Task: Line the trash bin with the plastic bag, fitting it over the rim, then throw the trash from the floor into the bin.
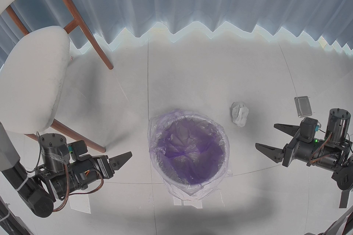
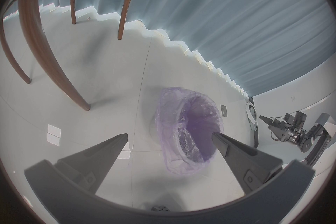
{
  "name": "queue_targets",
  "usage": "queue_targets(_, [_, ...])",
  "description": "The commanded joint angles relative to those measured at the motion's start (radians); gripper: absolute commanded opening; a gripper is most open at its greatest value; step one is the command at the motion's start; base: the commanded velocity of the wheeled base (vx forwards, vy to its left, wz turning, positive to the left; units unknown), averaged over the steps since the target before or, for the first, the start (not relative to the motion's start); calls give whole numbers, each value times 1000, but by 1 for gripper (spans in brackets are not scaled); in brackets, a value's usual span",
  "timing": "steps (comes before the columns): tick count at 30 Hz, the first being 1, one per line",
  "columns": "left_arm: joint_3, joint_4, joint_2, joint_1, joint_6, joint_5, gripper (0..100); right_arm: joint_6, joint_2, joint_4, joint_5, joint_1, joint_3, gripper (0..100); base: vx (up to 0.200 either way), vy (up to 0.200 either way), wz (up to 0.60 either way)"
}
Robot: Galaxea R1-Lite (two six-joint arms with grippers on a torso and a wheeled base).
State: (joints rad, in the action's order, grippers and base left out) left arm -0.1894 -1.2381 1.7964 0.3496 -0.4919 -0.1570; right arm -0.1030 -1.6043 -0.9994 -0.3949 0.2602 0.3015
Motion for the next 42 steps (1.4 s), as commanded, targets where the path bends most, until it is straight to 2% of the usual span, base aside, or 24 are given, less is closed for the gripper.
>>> queue_targets(1, [16, -104, 158, 0, 0, 4, 100, 19, 79, -1, 18, 1, -62, 100, 0, 0, 0])
queue_targets(10, [14, -313, 327, 3, 0, 5, 100, 22, 182, 1, 24, -1, -157, 100, 0, 0, 0])
queue_targets(16, [-4, -313, 365, 3, 0, 5, 100, 23, 224, 1, 36, -1, -171, 100, 0, 0, 0])
queue_targets(25, [-50, -313, 423, 9, 1, 5, 100, 26, 356, 10, 91, 1, -285, 100, 0, 0, 0])
queue_targets(31, [-79, -313, 462, 20, 4, 8, 100, 49, 400, 13, 119, -3, -300, 100, 0, 0, 0])
queue_targets(35, [-102, -313, 485, 26, 4, 39, 100, 63, 428, 16, 119, -38, -300, 100, 0, 0, 0])
queue_targets(42, [-133, -313, 525, 34, 4, 44, 100, 74, 474, 42, 119, -81, -300, 100, 0, 0, 0])
